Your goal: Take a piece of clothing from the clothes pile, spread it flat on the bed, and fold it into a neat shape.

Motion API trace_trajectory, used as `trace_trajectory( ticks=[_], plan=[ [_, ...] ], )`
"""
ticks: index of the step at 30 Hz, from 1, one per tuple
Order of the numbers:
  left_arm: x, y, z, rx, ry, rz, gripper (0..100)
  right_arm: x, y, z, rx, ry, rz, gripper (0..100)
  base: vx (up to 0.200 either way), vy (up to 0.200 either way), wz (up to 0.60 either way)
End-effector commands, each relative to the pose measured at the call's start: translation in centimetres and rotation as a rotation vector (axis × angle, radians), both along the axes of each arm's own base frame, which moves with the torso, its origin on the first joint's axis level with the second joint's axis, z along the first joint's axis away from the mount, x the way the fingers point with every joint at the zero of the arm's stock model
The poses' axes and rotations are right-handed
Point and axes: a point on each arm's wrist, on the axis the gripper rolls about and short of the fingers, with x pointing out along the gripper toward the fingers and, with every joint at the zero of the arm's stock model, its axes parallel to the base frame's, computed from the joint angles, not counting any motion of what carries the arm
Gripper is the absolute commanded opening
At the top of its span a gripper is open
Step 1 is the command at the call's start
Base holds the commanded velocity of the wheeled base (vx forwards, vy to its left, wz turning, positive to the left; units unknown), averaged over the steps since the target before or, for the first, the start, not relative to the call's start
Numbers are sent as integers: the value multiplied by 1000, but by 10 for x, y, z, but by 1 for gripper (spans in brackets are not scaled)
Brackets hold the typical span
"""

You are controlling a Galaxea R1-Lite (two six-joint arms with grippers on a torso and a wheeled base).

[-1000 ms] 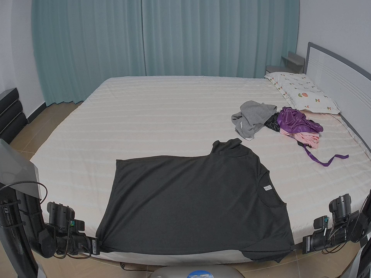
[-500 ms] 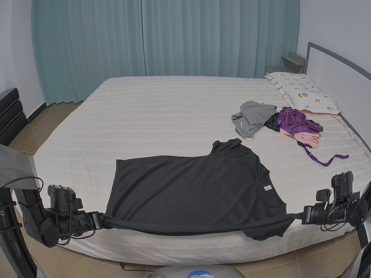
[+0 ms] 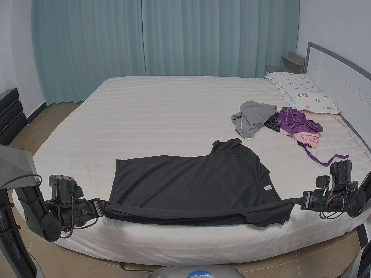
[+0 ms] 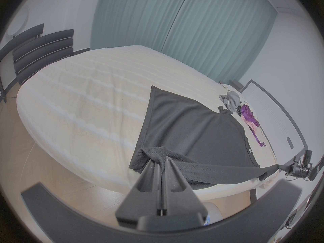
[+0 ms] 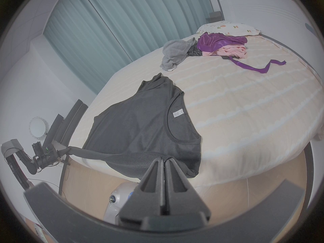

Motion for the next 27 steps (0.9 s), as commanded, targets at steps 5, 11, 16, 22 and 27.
trace_trajectory(
  ticks=[5, 11, 16, 22, 27],
  plan=[
    [-15, -2, 1, 30, 24, 19, 0, -4, 1, 4, 0, -16, 4, 0, 0, 0, 0],
    [-26, 0, 2, 46, 44, 34, 0, -11, 2, 5, 0, -13, 9, 0, 0, 0, 0],
    [-33, -1, -2, 49, 78, 28, 0, -19, 2, 7, 3, -14, 11, 0, 0, 0, 0],
    [-23, -1, 1, 42, 42, 34, 0, -15, 1, 7, 3, -21, 8, 0, 0, 0, 0],
    [0, -3, 4, -37, 20, 97, 0, 1, 3, 11, 25, -48, 2, 0, 0, 0, 0]
  ],
)
